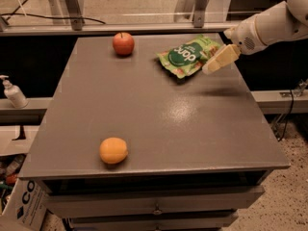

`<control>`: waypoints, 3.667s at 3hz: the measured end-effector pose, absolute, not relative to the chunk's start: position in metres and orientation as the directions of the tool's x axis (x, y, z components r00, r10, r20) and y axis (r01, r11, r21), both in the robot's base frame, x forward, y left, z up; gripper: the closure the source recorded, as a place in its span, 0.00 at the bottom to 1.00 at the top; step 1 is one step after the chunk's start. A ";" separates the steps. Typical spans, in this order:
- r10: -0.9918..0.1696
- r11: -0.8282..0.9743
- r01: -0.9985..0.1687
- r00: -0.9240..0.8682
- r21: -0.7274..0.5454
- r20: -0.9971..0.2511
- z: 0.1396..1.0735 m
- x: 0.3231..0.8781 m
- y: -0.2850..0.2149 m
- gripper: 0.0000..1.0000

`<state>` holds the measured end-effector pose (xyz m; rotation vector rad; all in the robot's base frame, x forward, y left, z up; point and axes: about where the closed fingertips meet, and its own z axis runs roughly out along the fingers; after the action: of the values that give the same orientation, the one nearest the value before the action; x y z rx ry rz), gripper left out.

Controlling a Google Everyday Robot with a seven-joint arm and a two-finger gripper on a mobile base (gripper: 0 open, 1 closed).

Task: Pick green rice chip bag

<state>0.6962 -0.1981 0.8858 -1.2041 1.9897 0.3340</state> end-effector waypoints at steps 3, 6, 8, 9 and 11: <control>-0.577 0.592 -0.801 -0.347 -0.086 -0.739 0.846 0.762 -0.210 0.00; -0.579 0.593 -0.804 -0.381 -0.052 -0.721 0.825 0.773 -0.208 0.64; -0.555 0.590 -0.807 -0.370 -0.038 -0.745 0.836 0.763 -0.204 1.00; -0.517 0.573 -0.819 -0.337 -0.026 -0.787 0.863 0.750 -0.192 1.00; -0.476 0.547 -0.837 -0.295 -0.016 -0.828 0.919 0.706 -0.165 1.00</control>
Offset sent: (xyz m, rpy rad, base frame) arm 0.0764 -0.0223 -0.0403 0.0550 0.0600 -0.0988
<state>0.7065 -0.1653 0.9189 -1.0636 1.9463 0.5451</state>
